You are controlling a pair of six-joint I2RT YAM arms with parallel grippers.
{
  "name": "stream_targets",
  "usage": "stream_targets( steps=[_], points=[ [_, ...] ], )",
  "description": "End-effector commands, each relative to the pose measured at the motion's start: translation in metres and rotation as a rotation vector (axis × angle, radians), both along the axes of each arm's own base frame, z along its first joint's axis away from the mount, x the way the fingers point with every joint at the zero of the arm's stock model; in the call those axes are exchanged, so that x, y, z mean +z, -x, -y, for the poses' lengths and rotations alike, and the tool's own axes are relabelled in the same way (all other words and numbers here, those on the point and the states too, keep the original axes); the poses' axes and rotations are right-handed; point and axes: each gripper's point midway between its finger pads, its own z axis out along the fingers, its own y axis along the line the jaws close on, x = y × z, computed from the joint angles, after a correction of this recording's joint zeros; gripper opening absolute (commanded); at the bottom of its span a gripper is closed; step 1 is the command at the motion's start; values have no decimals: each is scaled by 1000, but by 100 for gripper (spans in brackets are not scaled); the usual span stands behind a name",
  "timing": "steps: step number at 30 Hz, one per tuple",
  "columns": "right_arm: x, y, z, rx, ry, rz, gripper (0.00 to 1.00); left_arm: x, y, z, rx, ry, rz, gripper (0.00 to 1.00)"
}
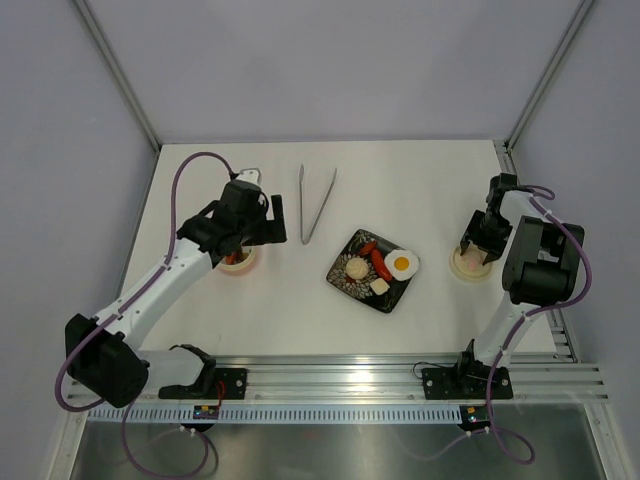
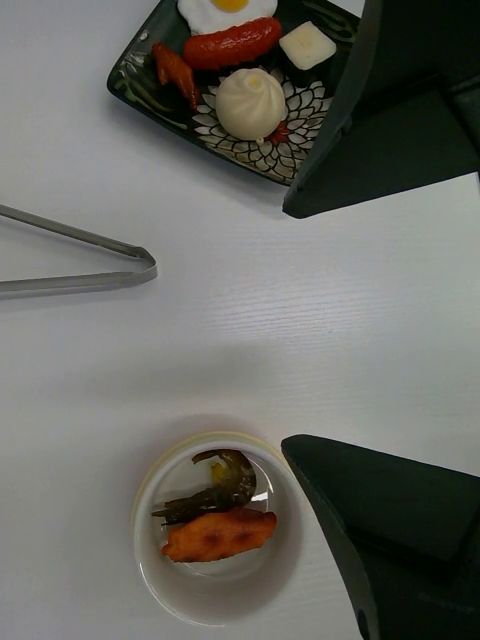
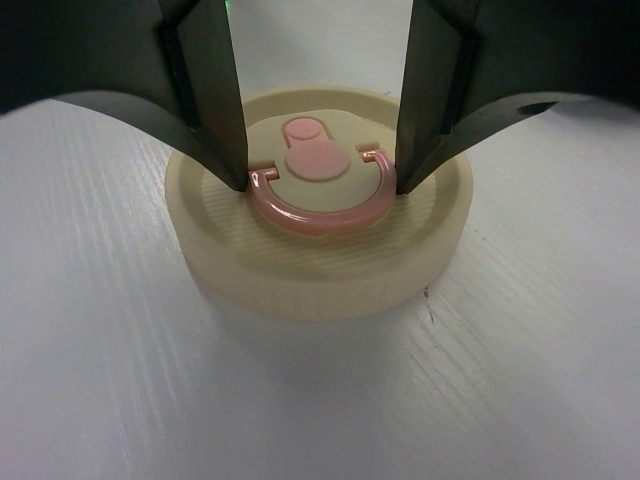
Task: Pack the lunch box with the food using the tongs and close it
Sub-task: Pick up the box lid from the center of the board.
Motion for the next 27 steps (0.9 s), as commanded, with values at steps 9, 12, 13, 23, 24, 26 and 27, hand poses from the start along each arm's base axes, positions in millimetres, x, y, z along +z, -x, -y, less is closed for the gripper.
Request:
stream_targets(
  steps=[9, 12, 13, 23, 24, 26, 27],
  points=[
    [25, -2, -9, -39, -28, 103, 16, 21, 0, -2, 13, 37, 69, 95],
    [36, -2, -8, -56, -19, 135, 17, 20, 0, 1, 7, 48, 59, 94],
    [38, -1, -8, -60, -16, 139, 17, 20, 0, 1, 8, 50, 61, 94],
    [81, 6, -18, -71, -21, 233, 16, 27, 4, -8, 38, 32, 76, 95],
    [85, 7, -21, -65, -21, 239, 16, 28, 3, -10, 48, 25, 79, 95],
    [96, 8, -32, -41, -24, 259, 16, 33, 4, -13, 58, 17, 82, 95],
    [99, 9, -37, -28, -26, 264, 16, 35, 3, -15, 64, 10, 88, 95]
  ],
)
